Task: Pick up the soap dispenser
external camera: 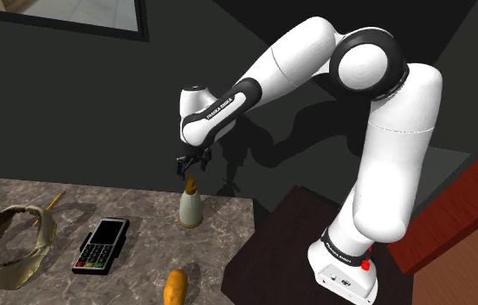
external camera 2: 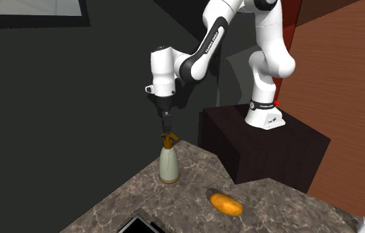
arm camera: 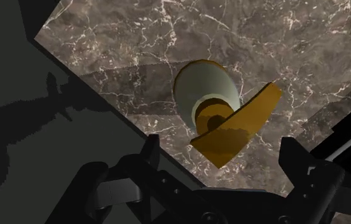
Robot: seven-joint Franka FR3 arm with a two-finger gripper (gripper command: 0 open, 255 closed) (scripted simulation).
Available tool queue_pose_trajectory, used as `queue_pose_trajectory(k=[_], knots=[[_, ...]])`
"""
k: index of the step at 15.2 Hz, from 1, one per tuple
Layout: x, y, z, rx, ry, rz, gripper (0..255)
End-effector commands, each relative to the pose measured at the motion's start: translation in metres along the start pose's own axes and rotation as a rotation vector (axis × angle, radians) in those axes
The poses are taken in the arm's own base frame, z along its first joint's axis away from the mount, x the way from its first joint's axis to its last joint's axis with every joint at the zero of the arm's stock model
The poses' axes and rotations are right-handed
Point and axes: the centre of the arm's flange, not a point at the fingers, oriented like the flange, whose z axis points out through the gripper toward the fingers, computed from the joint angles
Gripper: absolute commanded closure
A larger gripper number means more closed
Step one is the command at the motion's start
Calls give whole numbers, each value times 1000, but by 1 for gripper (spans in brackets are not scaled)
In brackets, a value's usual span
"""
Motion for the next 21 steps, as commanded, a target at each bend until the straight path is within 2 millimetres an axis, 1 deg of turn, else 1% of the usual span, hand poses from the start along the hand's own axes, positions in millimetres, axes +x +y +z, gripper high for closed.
queue_pose_trajectory(k=[1,7,9,10,19,21], knots=[[7,-4,15,2,1,7,0],[8,-3,47,2,1,7,0],[8,-3,50,2,1,7,0],[8,-3,50,2,1,7,255],[8,-3,50,2,1,7,255],[8,-3,39,2,1,7,255]])
